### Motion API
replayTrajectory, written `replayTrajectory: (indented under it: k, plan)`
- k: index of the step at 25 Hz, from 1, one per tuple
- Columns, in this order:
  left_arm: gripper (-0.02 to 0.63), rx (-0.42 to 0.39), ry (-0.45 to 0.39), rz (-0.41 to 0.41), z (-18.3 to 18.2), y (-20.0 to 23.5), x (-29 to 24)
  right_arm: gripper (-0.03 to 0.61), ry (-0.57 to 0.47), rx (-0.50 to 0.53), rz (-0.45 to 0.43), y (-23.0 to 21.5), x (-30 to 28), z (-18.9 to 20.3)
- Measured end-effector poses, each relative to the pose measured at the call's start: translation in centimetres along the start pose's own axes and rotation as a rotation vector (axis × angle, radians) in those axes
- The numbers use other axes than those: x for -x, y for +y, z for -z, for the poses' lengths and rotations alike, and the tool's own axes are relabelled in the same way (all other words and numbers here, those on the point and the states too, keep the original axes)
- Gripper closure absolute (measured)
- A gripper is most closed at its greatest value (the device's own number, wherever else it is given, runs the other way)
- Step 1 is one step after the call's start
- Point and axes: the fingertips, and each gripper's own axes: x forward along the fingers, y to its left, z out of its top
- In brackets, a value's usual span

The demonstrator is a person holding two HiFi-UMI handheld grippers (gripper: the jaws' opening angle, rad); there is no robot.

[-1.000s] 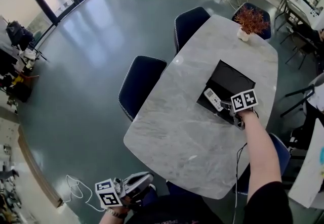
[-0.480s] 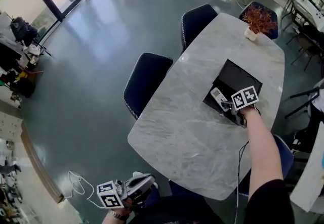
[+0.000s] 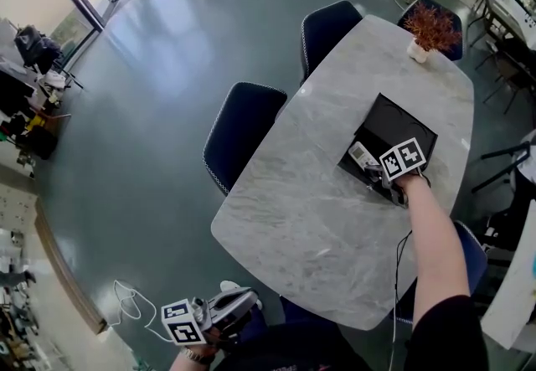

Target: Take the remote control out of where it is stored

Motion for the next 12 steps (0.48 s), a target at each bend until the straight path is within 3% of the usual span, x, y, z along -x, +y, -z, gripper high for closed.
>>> replayTrajectory:
  k: [4, 12]
  plan:
    - [0.607, 0.005, 0.004, 0.001, 0.3, 0.1, -0.2, 0.388, -0.006, 0.027, 0.018, 0.2, 0.0, 0.2]
    - [0.607, 0.007, 0.006, 0.002, 0.2, 0.1, -0.2, 0.431, 0.109, 0.275, 0.148, 0.9, -0.9, -0.2]
